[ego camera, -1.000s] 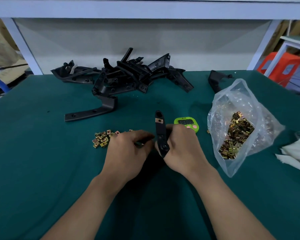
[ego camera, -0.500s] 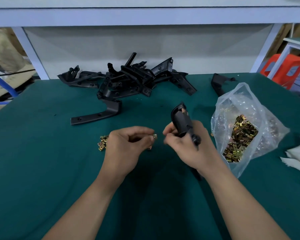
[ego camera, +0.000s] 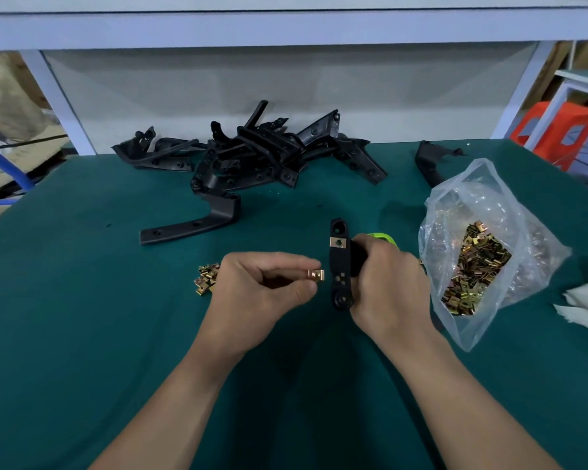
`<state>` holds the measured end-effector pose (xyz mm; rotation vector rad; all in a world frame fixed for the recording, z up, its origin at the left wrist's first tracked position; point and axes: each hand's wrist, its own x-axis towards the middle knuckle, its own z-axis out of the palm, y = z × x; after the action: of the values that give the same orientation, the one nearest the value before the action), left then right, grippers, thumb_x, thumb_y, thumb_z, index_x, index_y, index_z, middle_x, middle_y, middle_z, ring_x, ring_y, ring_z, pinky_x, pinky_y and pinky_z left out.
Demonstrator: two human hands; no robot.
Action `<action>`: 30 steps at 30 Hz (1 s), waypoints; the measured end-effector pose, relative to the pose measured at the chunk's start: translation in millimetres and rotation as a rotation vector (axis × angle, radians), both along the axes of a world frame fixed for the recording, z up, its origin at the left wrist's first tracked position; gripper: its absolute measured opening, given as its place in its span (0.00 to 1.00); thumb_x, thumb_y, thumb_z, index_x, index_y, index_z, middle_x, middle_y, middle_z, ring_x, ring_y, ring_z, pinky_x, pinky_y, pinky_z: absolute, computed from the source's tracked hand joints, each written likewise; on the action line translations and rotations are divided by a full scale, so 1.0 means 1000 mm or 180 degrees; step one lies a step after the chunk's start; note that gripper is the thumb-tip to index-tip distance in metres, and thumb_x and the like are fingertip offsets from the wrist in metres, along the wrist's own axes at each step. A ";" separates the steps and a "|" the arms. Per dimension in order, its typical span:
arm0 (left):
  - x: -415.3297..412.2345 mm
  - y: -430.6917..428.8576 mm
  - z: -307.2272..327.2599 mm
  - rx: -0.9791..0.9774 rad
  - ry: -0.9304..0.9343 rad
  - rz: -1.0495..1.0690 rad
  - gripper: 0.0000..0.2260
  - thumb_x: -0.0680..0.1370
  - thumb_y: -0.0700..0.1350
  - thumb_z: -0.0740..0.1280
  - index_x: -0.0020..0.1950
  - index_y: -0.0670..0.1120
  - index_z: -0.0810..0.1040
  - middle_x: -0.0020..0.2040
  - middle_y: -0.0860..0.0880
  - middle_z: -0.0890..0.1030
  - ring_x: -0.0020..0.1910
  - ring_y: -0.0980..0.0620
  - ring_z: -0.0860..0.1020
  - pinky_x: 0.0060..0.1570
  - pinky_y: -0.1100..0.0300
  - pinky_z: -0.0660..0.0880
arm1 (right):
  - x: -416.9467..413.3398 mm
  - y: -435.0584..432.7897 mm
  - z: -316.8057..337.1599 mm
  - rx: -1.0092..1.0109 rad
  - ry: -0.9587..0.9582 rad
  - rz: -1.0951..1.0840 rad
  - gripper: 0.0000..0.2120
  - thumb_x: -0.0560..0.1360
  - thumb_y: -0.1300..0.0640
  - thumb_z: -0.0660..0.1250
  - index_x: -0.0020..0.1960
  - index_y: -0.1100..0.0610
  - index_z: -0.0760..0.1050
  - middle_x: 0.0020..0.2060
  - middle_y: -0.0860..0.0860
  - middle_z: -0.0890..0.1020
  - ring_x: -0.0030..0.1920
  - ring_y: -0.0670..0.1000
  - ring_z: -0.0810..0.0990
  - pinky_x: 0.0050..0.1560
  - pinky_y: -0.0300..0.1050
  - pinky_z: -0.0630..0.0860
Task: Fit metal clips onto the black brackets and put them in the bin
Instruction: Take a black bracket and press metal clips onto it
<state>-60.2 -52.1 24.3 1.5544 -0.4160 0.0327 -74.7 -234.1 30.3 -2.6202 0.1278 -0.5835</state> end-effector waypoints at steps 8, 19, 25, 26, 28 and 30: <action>-0.001 -0.002 0.000 0.0428 0.0001 -0.0314 0.08 0.74 0.49 0.73 0.38 0.47 0.87 0.33 0.46 0.84 0.33 0.50 0.78 0.37 0.54 0.76 | 0.001 0.001 -0.002 -0.0048 0.0088 -0.0013 0.12 0.66 0.58 0.71 0.44 0.46 0.71 0.32 0.45 0.68 0.34 0.60 0.66 0.37 0.48 0.64; -0.006 -0.009 0.001 0.0103 0.0494 -0.0146 0.08 0.72 0.45 0.73 0.34 0.44 0.86 0.30 0.44 0.82 0.31 0.51 0.79 0.34 0.60 0.76 | -0.002 0.003 -0.001 -0.0311 0.0139 -0.0034 0.11 0.66 0.58 0.72 0.45 0.49 0.73 0.31 0.46 0.69 0.34 0.58 0.67 0.36 0.48 0.65; -0.021 -0.027 -0.004 0.0447 0.0495 0.0327 0.12 0.77 0.47 0.74 0.33 0.47 0.85 0.28 0.48 0.82 0.28 0.54 0.77 0.33 0.61 0.74 | 0.000 0.005 -0.004 -0.0477 0.0406 -0.0104 0.12 0.69 0.60 0.72 0.49 0.49 0.73 0.36 0.50 0.79 0.41 0.61 0.80 0.37 0.46 0.65; -0.022 -0.029 -0.006 0.0557 0.0438 0.0410 0.13 0.77 0.49 0.73 0.34 0.47 0.84 0.28 0.48 0.81 0.28 0.54 0.76 0.32 0.61 0.73 | 0.000 0.004 -0.005 -0.0424 0.0410 -0.0084 0.11 0.70 0.59 0.72 0.48 0.49 0.73 0.37 0.50 0.80 0.40 0.61 0.79 0.37 0.47 0.65; -0.024 -0.032 -0.007 0.0663 0.0356 0.0477 0.15 0.75 0.54 0.73 0.34 0.45 0.83 0.28 0.47 0.80 0.28 0.55 0.73 0.30 0.59 0.70 | 0.000 0.004 -0.007 -0.0307 0.0378 -0.0041 0.09 0.70 0.58 0.71 0.45 0.51 0.71 0.33 0.49 0.76 0.37 0.61 0.75 0.36 0.48 0.64; -0.024 -0.033 -0.007 0.0642 0.0347 0.0453 0.13 0.75 0.53 0.75 0.36 0.46 0.84 0.29 0.49 0.80 0.28 0.57 0.72 0.29 0.63 0.67 | 0.002 0.004 -0.007 -0.0225 0.0362 -0.0070 0.08 0.70 0.58 0.69 0.43 0.51 0.70 0.31 0.47 0.72 0.34 0.59 0.71 0.35 0.48 0.63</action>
<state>-84.4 -84.6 17.4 1.7740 -0.2269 0.0165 -73.1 -230.0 22.9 -2.7240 0.1746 -0.4540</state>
